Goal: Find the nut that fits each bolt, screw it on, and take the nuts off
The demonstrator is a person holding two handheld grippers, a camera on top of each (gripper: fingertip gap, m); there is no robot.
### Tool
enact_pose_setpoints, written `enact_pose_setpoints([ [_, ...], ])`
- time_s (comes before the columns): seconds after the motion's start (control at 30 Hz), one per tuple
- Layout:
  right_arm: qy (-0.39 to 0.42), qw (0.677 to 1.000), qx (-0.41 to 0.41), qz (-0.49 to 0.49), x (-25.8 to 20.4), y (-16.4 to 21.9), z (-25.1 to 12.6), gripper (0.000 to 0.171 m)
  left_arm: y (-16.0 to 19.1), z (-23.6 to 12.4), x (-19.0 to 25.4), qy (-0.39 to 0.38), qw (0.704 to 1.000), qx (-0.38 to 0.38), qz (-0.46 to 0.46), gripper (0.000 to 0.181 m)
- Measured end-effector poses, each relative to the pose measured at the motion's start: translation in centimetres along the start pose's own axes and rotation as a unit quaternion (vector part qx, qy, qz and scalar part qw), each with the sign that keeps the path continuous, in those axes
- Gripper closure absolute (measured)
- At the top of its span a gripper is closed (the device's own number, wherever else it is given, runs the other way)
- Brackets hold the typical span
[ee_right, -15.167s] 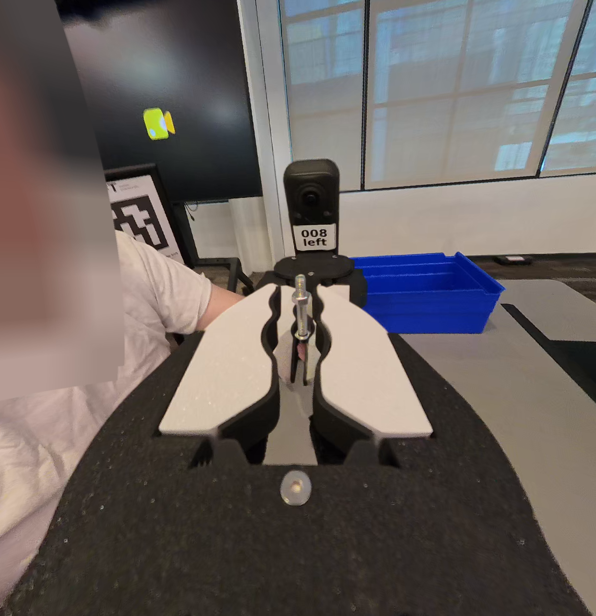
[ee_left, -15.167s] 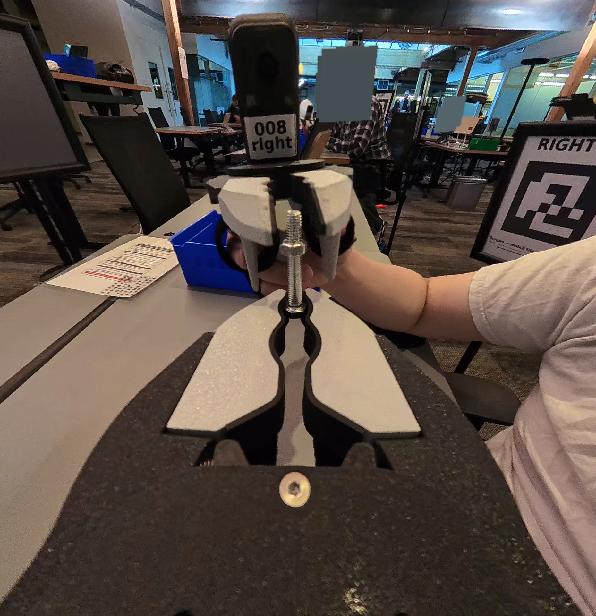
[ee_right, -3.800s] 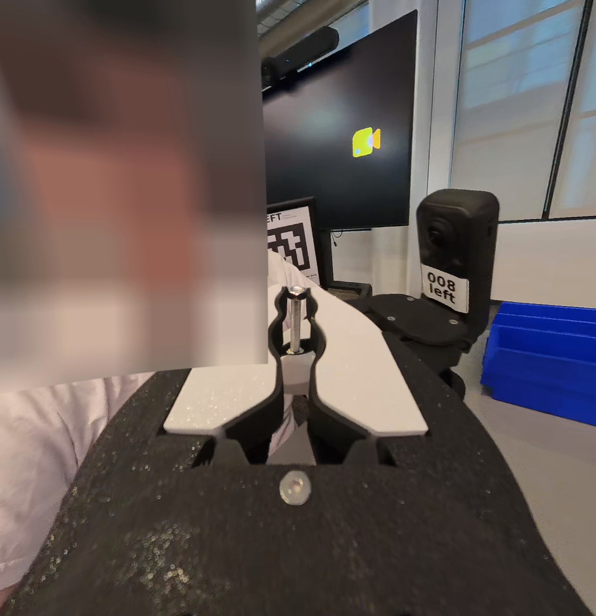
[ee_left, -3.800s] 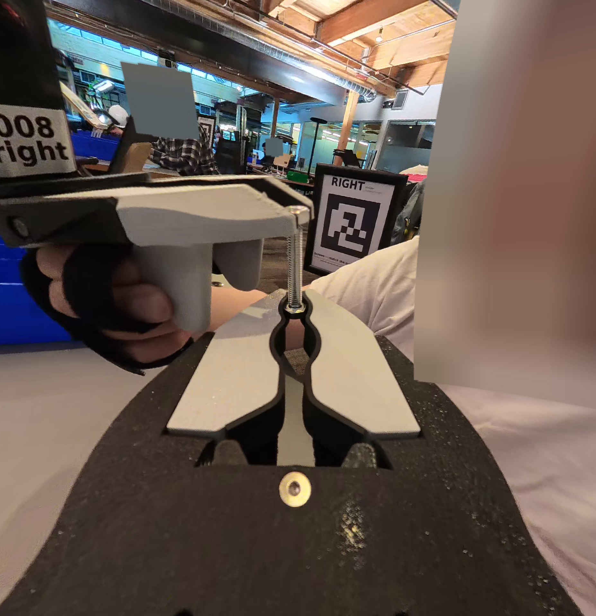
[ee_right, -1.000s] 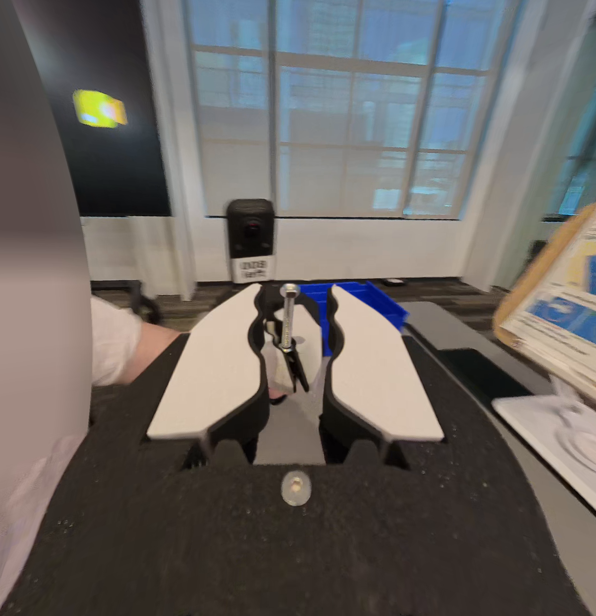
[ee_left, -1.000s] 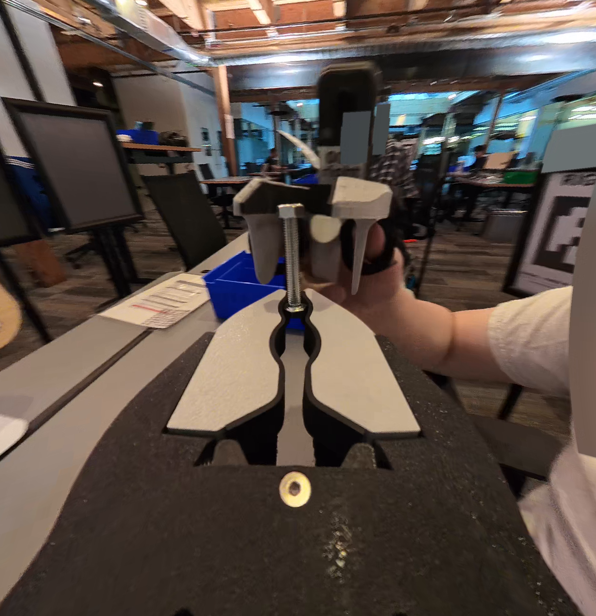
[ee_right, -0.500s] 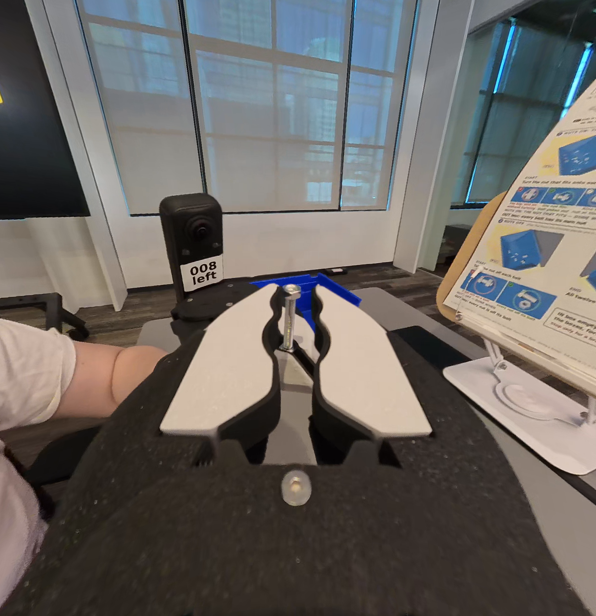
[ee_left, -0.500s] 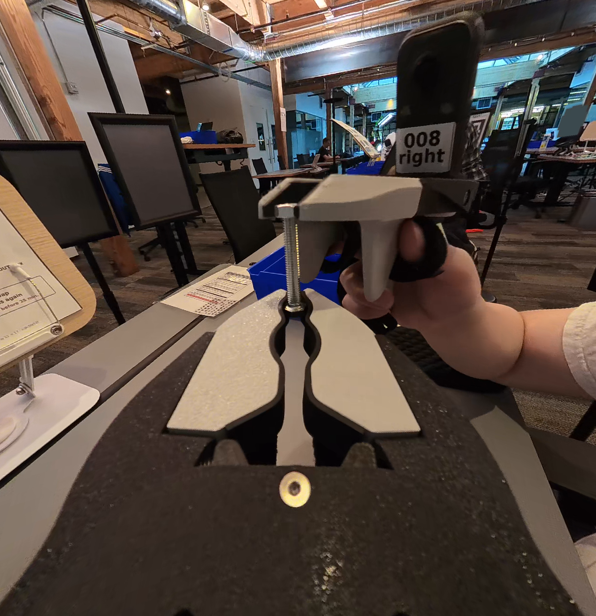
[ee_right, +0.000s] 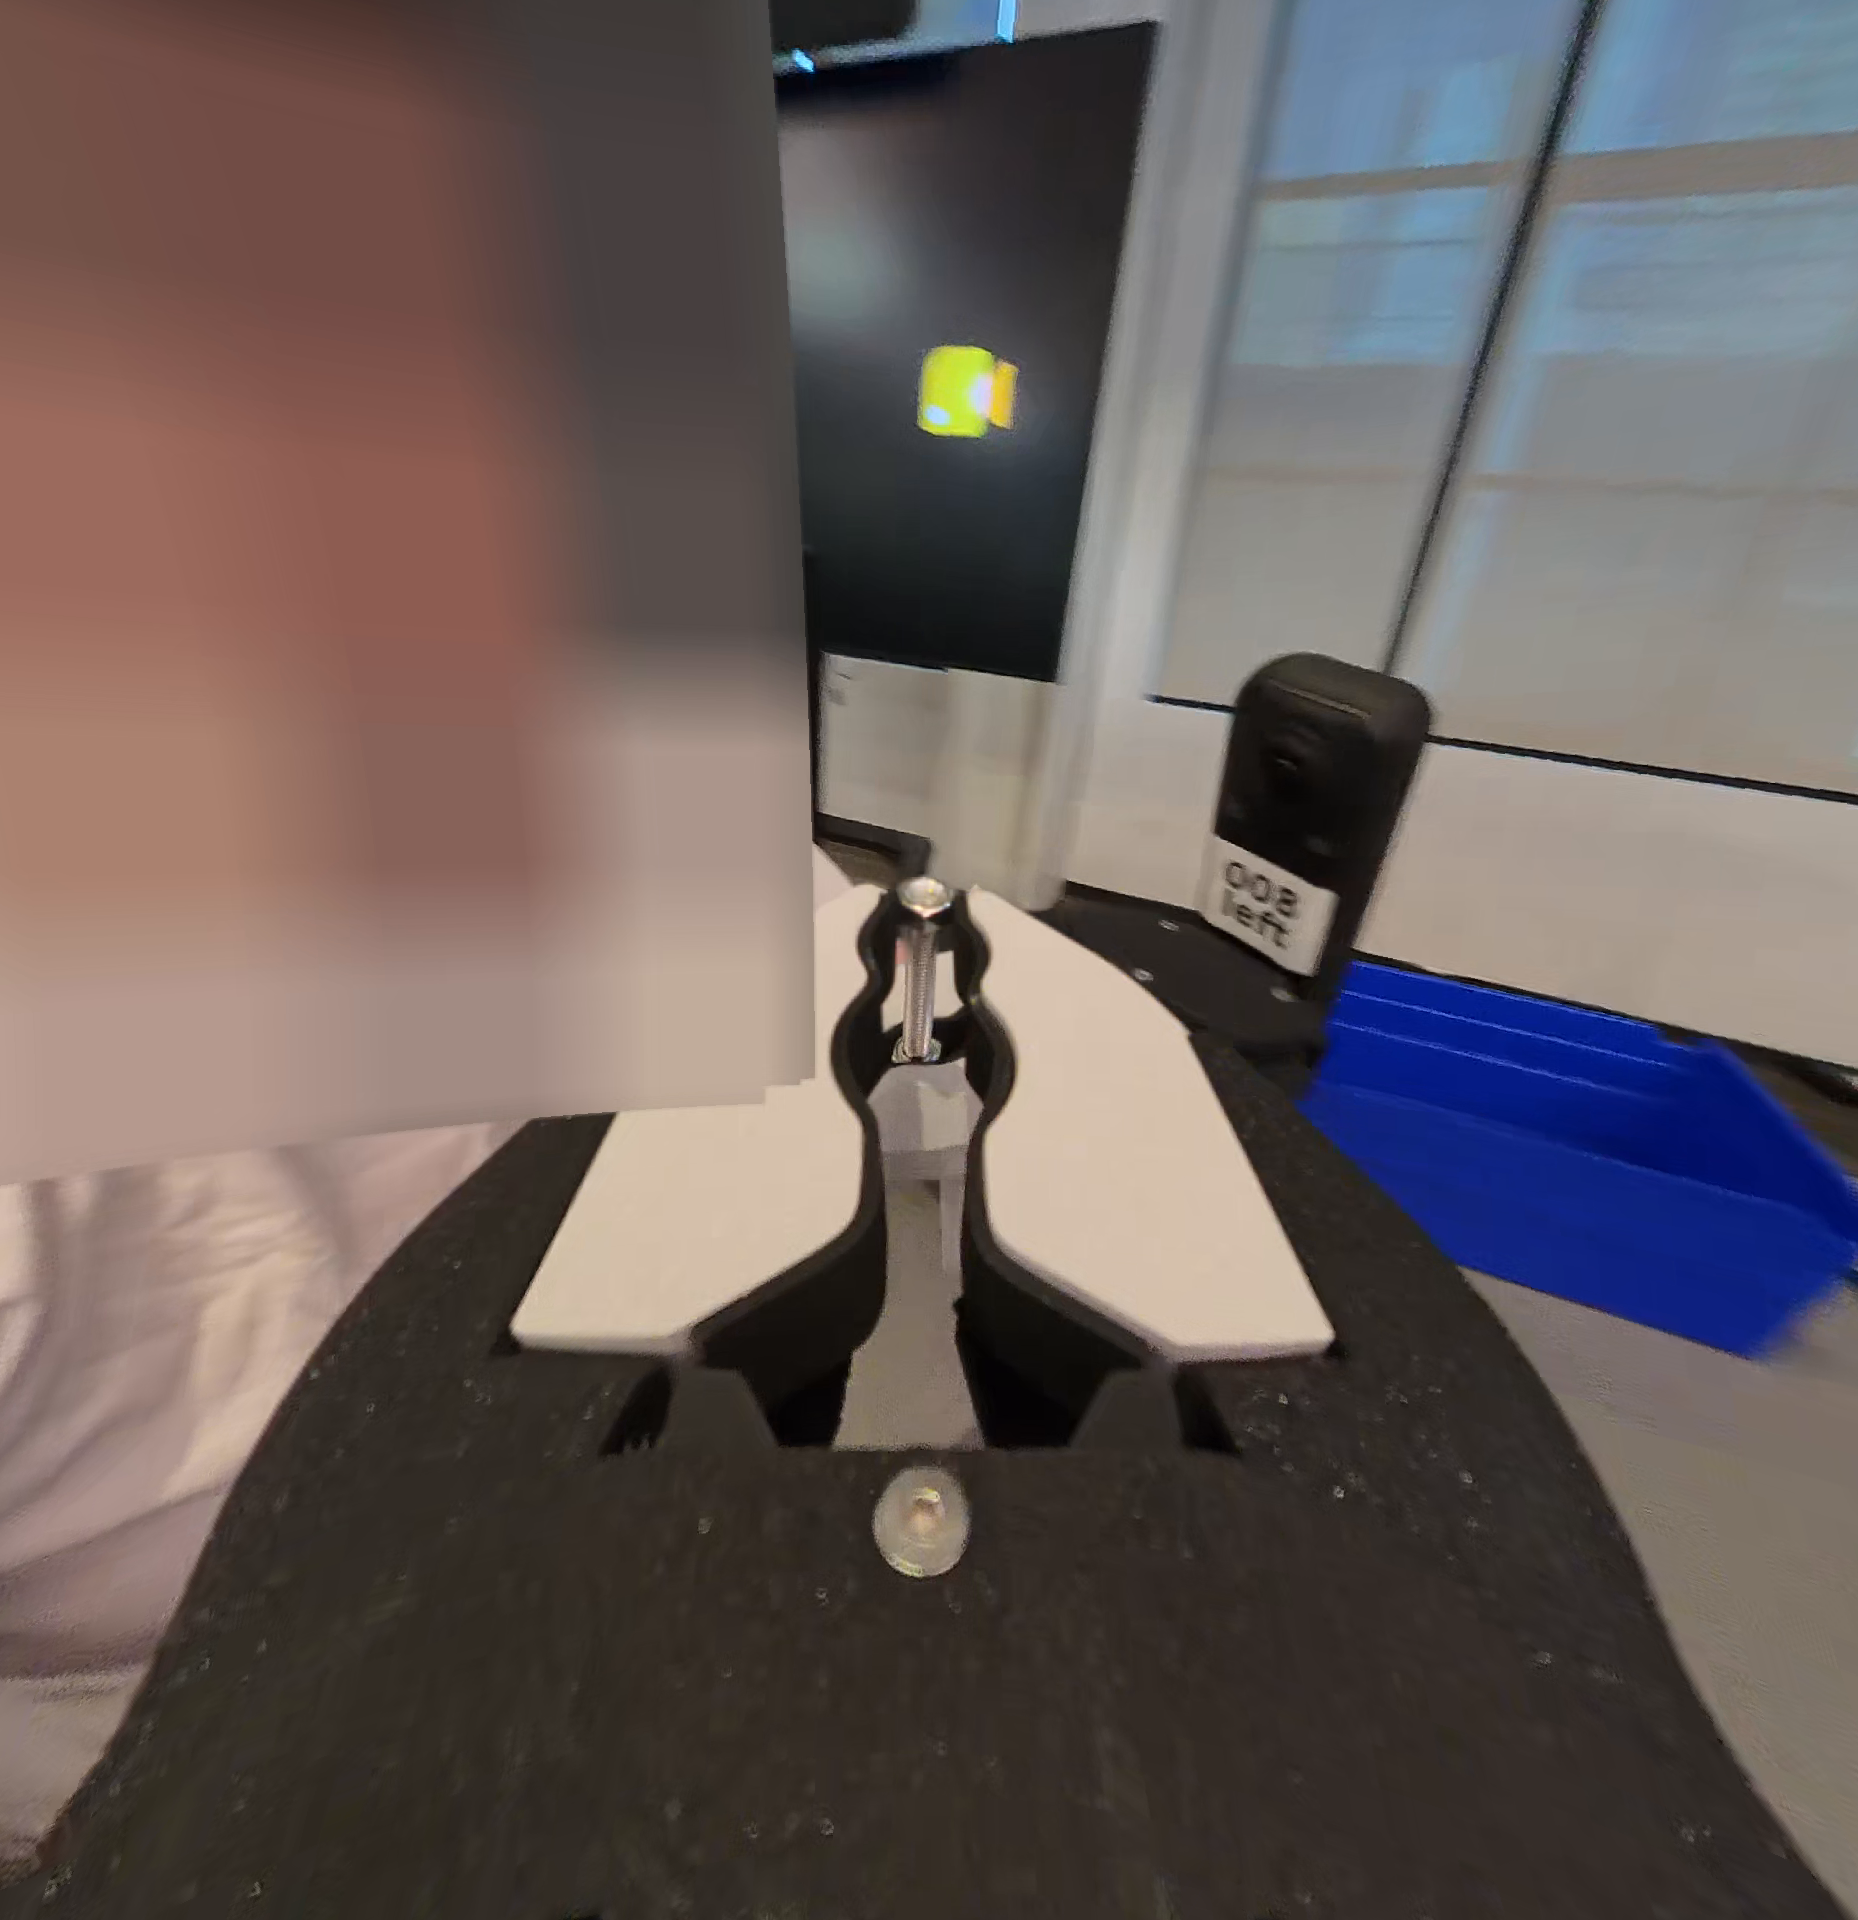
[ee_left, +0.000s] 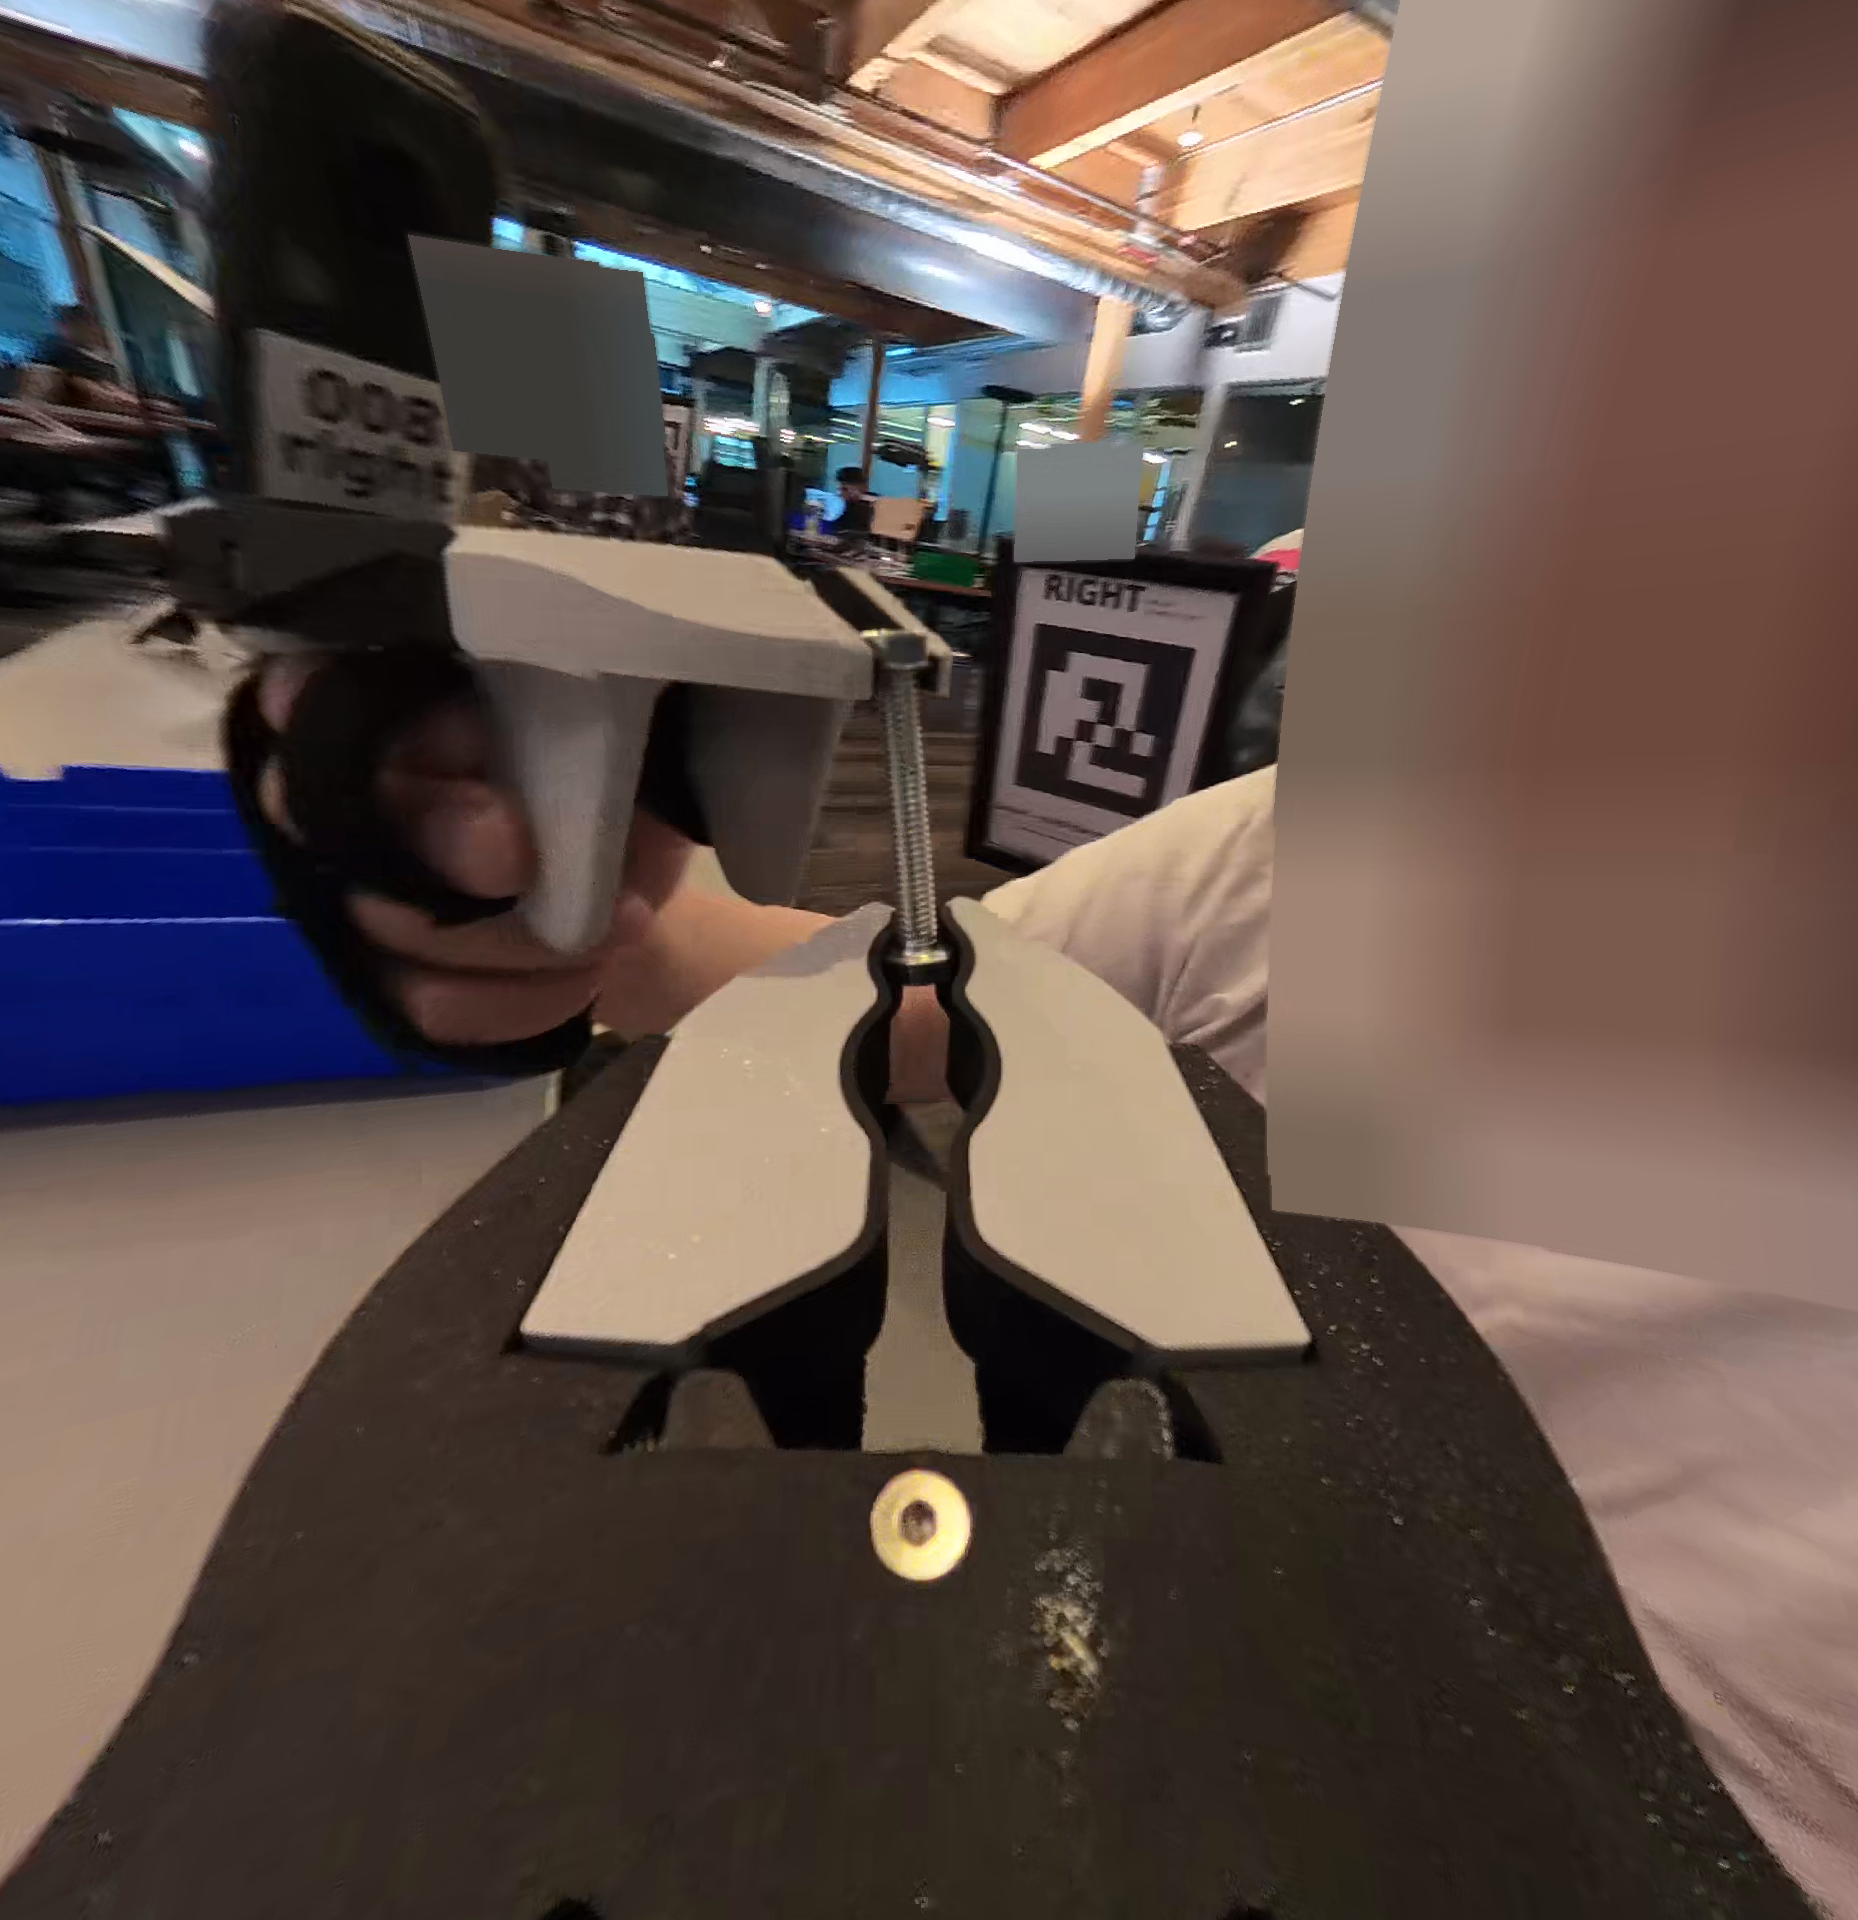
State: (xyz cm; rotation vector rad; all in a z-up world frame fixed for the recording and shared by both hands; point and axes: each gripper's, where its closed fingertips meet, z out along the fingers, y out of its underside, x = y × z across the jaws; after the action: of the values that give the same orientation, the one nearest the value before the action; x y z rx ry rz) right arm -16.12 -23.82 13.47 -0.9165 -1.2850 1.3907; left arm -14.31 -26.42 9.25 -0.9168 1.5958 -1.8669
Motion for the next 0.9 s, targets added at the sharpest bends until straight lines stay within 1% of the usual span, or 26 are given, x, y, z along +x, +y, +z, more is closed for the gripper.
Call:
enact_pose_setpoints([
  [0.17,-0.073,0.996,0.046,0.032,-0.9,0.3,0.2,0.162,0.5,0.5,1.0,0.055,0.998,0.006,-0.034,0.177],
  [0.33,-0.101,0.992,0.071,0.029,-1.6,0.2,0.4,0.162,0.4,0.6,2.1,0.106,0.992,0.016,-0.069,0.177],
  [0.37,-0.097,0.992,0.071,0.033,-1.4,0.3,0.5,0.162,0.5,0.7,2.1,0.110,0.991,0.017,-0.074,0.177],
  [0.47,-0.051,0.996,0.065,0.022,-0.2,0.2,0.3,0.160,0.3,0.5,1.2,0.078,0.995,0.026,-0.061,0.176],
  [0.53,0.009,0.998,0.063,0.011,1.1,-0.4,-0.3,0.141,-0.4,-0.1,0.3,0.042,0.997,0.040,-0.044,0.177],
  [0.57,0.041,0.997,0.062,0.002,1.7,-0.8,-0.6,0.140,-0.8,-0.6,-0.5,0.010,0.998,0.047,-0.030,0.177],
  [0.63,0.113,0.991,0.061,-0.034,2.8,-1.8,-1.3,0.139,-1.3,-1.8,-3.1,-0.103,0.993,0.049,0.017,0.177],
  [0.7,0.207,0.975,0.045,-0.059,4.4,-2.2,-1.7,0.138,-1.4,-3.4,-5.7,-0.222,0.972,0.041,0.063,0.177],
  [0.73,0.254,0.964,0.034,-0.067,5.2,-2.1,-1.8,0.139,-1.5,-4.1,-6.6,-0.269,0.959,0.039,0.084,0.177],
  [0.77,0.302,0.950,0.022,-0.068,6.1,-1.8,-2.0,0.139,-1.6,-4.7,-7.2,-0.303,0.947,0.037,0.099,0.177],
  [0.83,0.374,0.925,-0.003,-0.072,7.3,-0.9,-2.2,0.140,-1.4,-5.4,-8.1,-0.355,0.927,0.026,0.120,0.177],
  [0.9,0.399,0.914,-0.016,-0.069,7.7,-0.3,-1.9,0.140,-1.3,-5.6,-8.4,-0.381,0.915,0.016,0.133,0.177],
])
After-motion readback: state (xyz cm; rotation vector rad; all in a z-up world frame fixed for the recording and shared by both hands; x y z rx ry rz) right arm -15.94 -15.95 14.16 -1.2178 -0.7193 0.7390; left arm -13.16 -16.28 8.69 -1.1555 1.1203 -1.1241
